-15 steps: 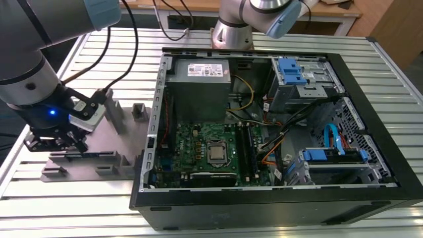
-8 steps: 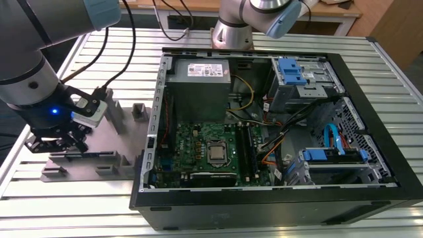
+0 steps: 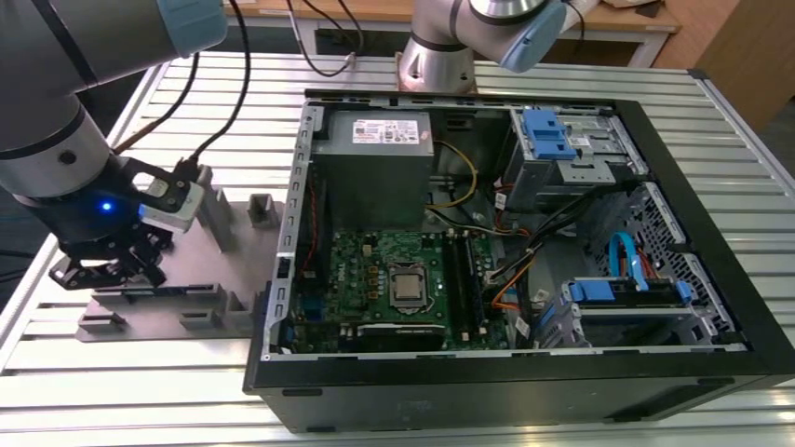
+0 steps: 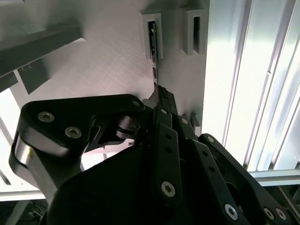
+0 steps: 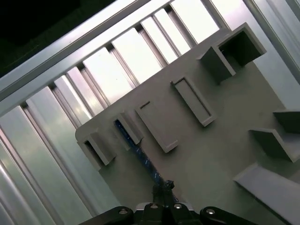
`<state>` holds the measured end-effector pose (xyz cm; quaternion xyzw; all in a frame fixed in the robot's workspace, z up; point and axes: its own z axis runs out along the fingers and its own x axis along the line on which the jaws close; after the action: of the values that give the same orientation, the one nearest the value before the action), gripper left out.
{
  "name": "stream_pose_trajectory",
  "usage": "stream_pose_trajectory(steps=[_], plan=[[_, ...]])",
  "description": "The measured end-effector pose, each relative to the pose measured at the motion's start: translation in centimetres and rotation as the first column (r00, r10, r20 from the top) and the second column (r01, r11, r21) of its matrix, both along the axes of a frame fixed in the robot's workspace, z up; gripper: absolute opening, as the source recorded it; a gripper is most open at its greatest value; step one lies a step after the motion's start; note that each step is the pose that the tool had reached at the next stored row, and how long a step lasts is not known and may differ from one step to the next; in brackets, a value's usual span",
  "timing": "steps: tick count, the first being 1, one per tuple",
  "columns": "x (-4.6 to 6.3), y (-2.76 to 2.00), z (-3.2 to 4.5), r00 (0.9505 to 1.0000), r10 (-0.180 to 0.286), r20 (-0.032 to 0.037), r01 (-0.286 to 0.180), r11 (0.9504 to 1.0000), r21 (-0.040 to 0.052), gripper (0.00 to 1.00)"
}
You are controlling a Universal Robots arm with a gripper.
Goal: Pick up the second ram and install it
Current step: 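Pick up the second ram and move it above second insertion slot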
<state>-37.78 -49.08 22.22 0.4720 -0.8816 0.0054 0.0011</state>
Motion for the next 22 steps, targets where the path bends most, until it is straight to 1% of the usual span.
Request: stream_pose_trajectory(steps=[3,6,9,12,14,18,20,22], plan=[[0.00,0.00,0.00,0.9994,0.035,0.0000,-0.035,0.9994,0.0000,0.07],[0.00,0.00,-0.01,0.9975,0.070,0.0000,-0.070,0.9975,0.0000,0.07],[0.00,0.00,-0.01,0.9944,0.106,0.0000,-0.106,0.9944,0.0000,0.07],[0.00,0.00,-0.01,0.9900,0.141,0.0000,-0.141,0.9900,0.0000,0.07],[0.00,0.00,-0.01,0.9865,0.164,0.0000,-0.164,0.9865,0.0000,0.07],[0.00,0.00,-0.02,0.9775,0.211,0.0000,-0.211,0.9775,0.0000,0.07],[0.00,0.00,-0.02,0.9722,0.234,0.0000,-0.234,0.9722,0.0000,0.07],[0.00,0.00,-0.03,0.9655,0.260,0.0000,-0.260,0.9655,0.0000,0.07]])
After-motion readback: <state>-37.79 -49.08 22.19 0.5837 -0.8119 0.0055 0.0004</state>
